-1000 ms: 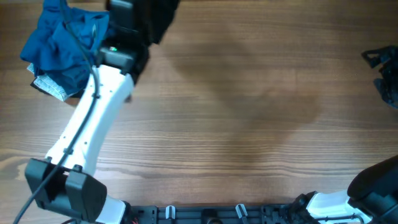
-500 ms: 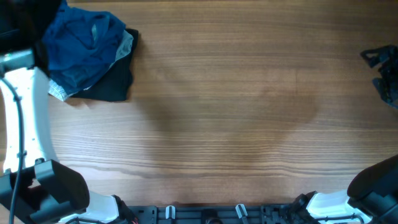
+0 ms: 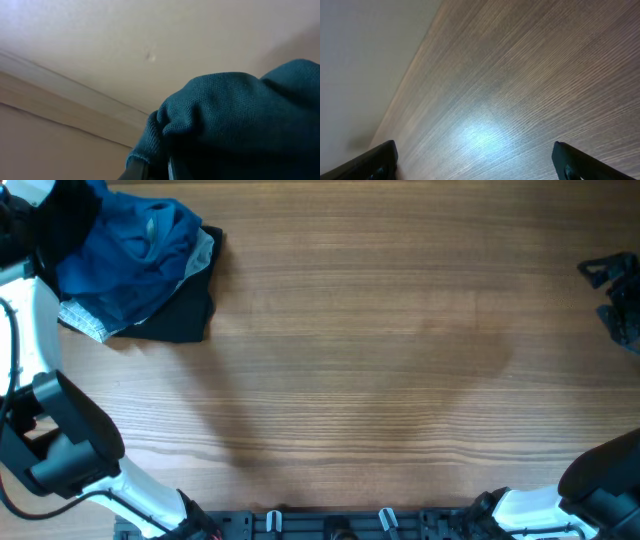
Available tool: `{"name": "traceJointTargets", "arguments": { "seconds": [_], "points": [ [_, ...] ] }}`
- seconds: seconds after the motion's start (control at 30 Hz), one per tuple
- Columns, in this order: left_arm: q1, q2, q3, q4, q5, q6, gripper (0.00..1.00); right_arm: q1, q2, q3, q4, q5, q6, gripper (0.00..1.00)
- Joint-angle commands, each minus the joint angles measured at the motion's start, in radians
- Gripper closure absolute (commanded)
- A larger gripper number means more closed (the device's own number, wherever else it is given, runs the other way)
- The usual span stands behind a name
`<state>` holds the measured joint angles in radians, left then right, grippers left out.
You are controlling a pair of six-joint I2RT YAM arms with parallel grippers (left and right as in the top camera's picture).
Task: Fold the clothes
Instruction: 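Carry the bundle with the left gripper to the clothes pile at upper left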
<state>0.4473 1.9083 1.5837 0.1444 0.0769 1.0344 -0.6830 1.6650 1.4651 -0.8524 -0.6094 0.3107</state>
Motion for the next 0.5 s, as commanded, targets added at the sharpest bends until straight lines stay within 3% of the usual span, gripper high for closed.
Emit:
{"name": "traceJointTargets", "arguments": {
  "seconds": [0.0,0.23,0.37,0.47],
  "points": [
    [-0.059,-0.002,0.027,-0.022,0.016,-0.044,0.96,0.009,0.001,0.008,0.003,-0.019,0.007,0.0],
    [-0.316,0.0,0.026,-0.329,0.02,-0.071,0.96,0.019,0.001,0.008,0.022,-0.019,0.006,0.0],
    [-0.428,0.003,0.026,-0.505,0.02,-0.248,0.88,0.019,0.001,0.008,0.032,-0.019,0.004,0.01],
    [-0.465,0.004,0.024,-0.587,0.018,-0.356,0.89,0.019,0.001,0.008,0.042,-0.019,0.004,0.01]
  ]
}}
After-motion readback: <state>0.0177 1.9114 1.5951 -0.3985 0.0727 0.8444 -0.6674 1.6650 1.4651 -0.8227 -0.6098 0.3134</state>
